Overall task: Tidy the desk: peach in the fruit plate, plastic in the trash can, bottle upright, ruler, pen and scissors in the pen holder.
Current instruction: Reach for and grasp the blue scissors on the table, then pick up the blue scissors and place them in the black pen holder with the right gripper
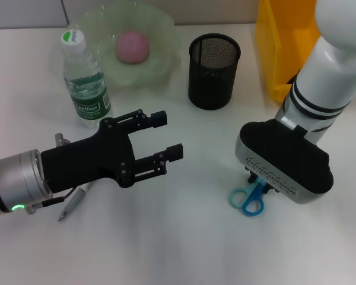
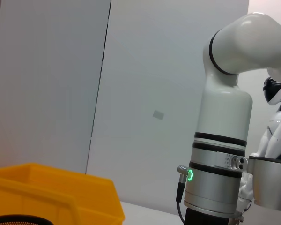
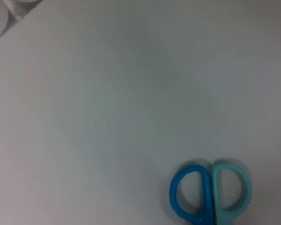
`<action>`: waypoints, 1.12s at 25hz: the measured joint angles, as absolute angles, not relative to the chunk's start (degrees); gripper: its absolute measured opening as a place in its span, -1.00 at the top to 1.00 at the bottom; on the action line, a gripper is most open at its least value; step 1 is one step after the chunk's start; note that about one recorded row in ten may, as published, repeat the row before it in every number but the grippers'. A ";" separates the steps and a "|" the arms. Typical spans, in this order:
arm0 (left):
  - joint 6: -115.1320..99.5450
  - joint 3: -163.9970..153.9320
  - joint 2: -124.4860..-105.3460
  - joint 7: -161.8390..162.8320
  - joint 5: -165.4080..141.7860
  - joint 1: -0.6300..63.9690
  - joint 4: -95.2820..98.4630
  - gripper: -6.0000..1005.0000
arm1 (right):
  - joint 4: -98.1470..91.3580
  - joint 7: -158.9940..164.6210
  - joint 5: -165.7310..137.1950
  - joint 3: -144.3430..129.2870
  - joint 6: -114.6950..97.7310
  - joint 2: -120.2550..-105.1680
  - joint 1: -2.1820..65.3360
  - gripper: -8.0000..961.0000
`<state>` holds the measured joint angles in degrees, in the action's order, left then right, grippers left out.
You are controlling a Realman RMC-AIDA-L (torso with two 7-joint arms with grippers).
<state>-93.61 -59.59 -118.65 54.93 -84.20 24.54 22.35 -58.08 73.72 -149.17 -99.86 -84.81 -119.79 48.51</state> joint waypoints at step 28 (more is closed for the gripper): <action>-98.28 -53.10 -118.30 55.02 -84.10 19.89 28.85 -0.39 | -78.05 81.82 -126.15 -70.53 -89.81 -119.45 34.54 0.51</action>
<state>-98.28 -53.10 -118.30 55.02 -84.10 19.89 28.85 -78.05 81.82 -126.15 -70.53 -89.81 -119.45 34.54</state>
